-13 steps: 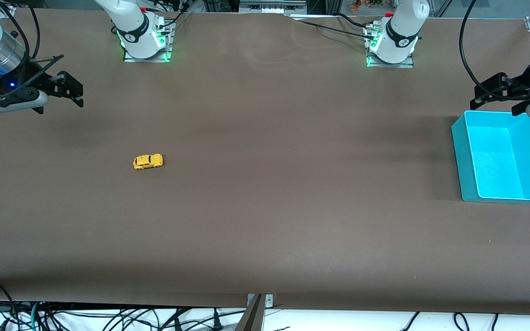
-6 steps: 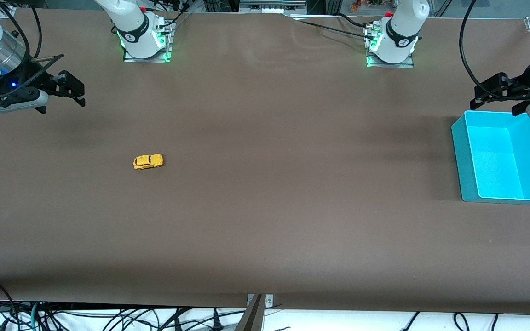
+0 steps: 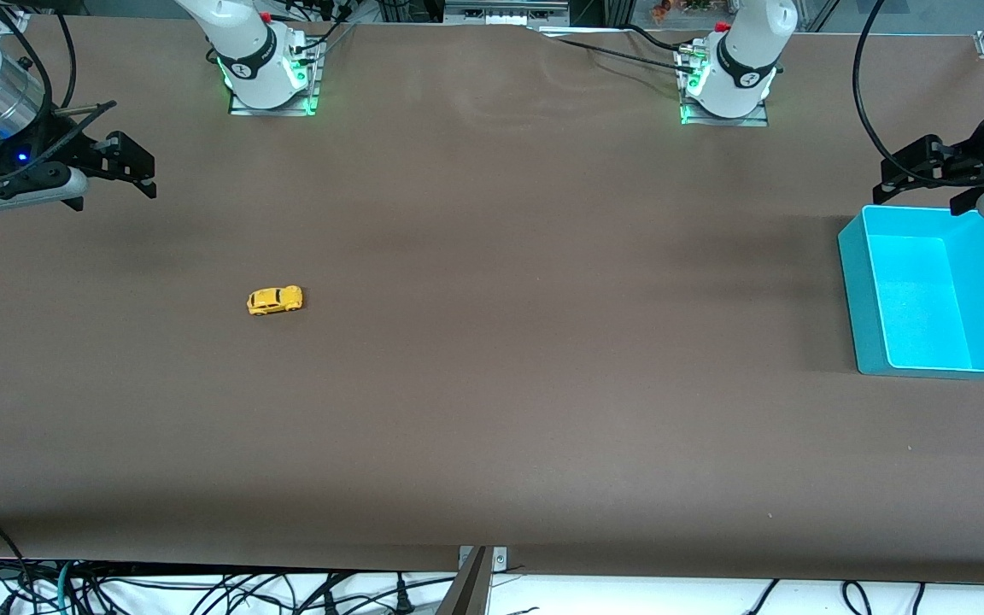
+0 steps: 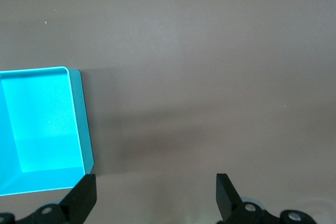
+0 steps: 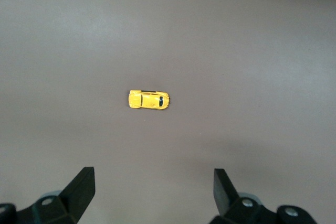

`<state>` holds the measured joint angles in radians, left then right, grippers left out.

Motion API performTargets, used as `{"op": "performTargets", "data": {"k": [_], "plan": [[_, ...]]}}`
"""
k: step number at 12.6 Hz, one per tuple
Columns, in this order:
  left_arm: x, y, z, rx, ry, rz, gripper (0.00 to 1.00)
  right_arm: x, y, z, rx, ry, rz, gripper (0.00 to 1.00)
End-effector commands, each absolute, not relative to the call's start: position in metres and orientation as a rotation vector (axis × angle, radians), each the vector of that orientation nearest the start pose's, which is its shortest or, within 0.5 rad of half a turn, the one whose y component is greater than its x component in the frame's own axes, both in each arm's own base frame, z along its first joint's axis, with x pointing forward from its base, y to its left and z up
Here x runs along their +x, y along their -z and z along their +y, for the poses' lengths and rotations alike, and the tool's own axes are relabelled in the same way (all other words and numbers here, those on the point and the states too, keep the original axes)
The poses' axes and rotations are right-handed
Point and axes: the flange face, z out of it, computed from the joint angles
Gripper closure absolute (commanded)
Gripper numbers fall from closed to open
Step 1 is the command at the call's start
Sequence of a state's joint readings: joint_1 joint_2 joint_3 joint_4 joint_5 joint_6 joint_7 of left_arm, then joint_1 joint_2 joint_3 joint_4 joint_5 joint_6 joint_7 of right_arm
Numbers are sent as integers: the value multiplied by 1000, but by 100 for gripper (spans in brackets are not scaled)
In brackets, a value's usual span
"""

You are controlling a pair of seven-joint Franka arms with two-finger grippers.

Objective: Wind and store yellow beetle car

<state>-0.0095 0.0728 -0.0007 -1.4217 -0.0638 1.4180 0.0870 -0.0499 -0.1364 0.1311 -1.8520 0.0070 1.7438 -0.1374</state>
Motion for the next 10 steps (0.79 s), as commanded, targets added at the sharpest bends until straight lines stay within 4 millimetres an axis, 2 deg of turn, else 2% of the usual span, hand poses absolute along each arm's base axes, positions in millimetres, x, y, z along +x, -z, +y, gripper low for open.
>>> {"op": "performTargets", "data": {"k": [1,4,10], "plan": [[563,-644,-14,-3187,-99,205,0,514,-583,46,-3119,44,-341,0],[563,-644,-14,-3187,-99,205,0,516,-583,38,-3118,54,-316,0],[565,-642,-13,-3187,-106,203,0,520,-574,46,-3103,33,-347,0]]}}
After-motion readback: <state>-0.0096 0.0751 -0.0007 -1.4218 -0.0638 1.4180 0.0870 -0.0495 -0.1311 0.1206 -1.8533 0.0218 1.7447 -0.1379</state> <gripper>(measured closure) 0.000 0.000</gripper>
